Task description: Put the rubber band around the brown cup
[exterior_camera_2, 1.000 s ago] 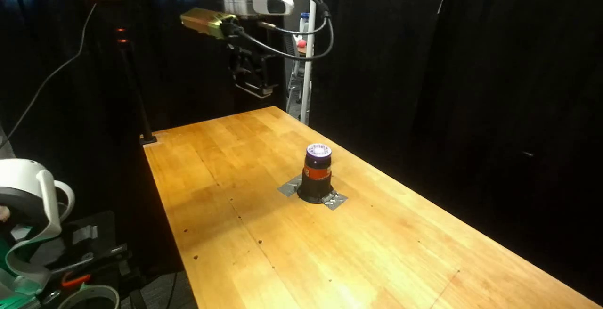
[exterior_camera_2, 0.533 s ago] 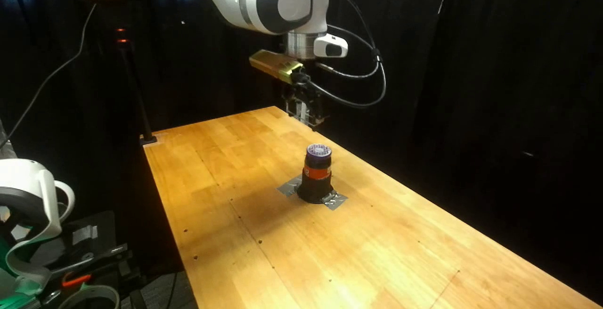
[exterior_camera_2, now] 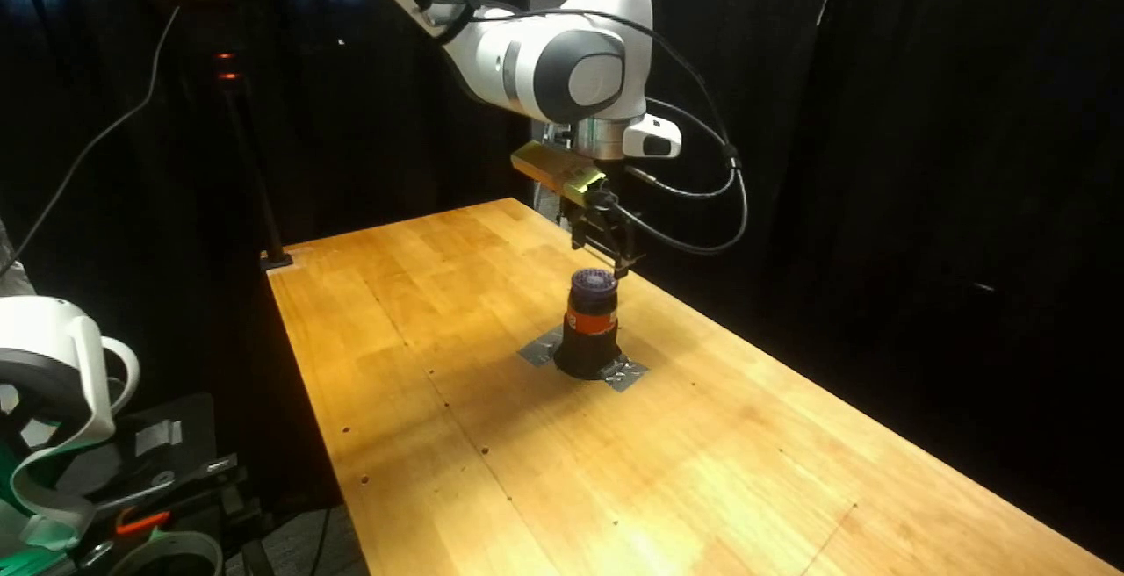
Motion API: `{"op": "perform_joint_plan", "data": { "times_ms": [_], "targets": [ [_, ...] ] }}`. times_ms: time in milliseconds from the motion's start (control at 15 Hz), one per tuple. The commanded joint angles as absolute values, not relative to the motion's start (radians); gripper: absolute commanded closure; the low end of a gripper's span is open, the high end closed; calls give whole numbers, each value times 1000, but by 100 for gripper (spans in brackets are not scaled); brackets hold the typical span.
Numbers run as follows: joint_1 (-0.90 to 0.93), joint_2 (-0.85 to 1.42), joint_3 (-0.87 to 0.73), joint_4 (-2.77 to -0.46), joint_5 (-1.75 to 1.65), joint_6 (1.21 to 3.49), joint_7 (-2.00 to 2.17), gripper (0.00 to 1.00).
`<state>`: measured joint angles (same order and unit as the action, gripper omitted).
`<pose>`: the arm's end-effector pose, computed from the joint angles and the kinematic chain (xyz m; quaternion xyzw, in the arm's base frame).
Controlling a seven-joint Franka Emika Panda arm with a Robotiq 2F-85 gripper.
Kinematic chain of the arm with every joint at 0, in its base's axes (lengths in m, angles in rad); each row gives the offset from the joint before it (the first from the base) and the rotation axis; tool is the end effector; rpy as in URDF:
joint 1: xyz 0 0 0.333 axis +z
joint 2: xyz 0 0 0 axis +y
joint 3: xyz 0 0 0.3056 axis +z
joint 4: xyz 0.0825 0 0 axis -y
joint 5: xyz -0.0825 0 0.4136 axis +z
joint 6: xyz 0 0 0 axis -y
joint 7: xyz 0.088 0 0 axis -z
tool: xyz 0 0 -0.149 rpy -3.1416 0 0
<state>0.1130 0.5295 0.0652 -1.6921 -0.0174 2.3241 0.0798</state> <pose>0.6969 0.1217 0.2316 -0.9974 -0.0494 -0.0502 0.0161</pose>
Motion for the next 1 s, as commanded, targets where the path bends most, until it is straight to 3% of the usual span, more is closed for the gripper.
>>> {"op": "perform_joint_plan", "data": {
  "times_ms": [0,533,933],
  "targets": [
    [123,596,40,-1610,-34,2322,101,0],
    [115,644,37,-1595,-17,2303,90,0],
    [105,565,43,-1706,-8,2283,79,0]
  ]
}}
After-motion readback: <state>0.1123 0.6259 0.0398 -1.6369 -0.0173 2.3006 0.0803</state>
